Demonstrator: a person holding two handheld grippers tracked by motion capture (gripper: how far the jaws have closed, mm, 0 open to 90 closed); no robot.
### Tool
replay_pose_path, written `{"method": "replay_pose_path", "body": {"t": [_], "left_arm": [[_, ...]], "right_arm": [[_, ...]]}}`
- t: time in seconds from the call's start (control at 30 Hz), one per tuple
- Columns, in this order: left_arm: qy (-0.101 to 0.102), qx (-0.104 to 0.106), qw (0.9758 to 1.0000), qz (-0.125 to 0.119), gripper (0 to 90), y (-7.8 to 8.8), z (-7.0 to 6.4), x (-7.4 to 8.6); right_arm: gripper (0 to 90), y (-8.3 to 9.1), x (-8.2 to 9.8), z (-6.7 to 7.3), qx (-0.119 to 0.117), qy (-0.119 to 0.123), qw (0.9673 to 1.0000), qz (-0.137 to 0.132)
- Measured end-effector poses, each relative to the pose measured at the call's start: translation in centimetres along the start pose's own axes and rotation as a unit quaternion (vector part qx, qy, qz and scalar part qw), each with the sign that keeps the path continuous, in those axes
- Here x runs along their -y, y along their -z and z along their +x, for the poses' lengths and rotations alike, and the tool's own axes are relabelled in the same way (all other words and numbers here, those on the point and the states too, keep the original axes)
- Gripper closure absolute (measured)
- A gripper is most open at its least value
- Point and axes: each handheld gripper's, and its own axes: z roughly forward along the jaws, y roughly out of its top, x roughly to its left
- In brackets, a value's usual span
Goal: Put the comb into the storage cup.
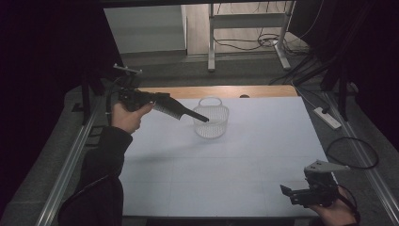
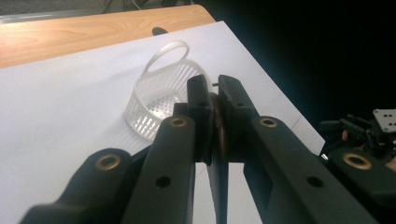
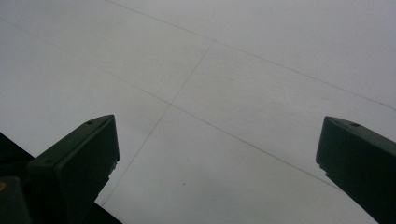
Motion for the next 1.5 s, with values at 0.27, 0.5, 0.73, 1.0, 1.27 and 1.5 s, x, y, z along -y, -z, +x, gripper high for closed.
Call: {"method": "replay_pose_path", "body": {"t": [0.27,0.5,0.73,1.0,1.27,1.5], "left_arm": [[0.000,-0.003,1.0000,-0.002,83.7,-0.8,0.2,-0.4],[0.003,-0.003,1.0000,-0.002,83.7,-1.5,0.4,-0.7],[0.005,-0.009,1.0000,0.000,83.7,-2.4,0.6,-1.1],[0.007,-0.015,0.9999,0.003,83.7,-3.3,0.9,-1.3],[0.009,-0.015,0.9998,0.006,83.7,-4.4,1.1,-1.7],[0.013,-0.016,0.9998,0.008,83.7,-5.2,1.3,-1.9]], "right_arm": [[0.0,0.0,0.0,0.1,0.001,0.002,1.0000,0.000],[0.0,0.0,0.0,0.0,0.000,0.002,1.0000,0.000],[0.3,0.0,0.0,0.1,0.000,0.006,1.0000,0.001],[0.7,-0.1,0.0,0.1,0.000,0.006,1.0000,0.004],[1.0,-0.1,0.0,0.1,-0.003,0.008,1.0000,0.005],[1.2,-0.1,0.0,0.1,-0.004,0.009,0.9999,0.006]]}}
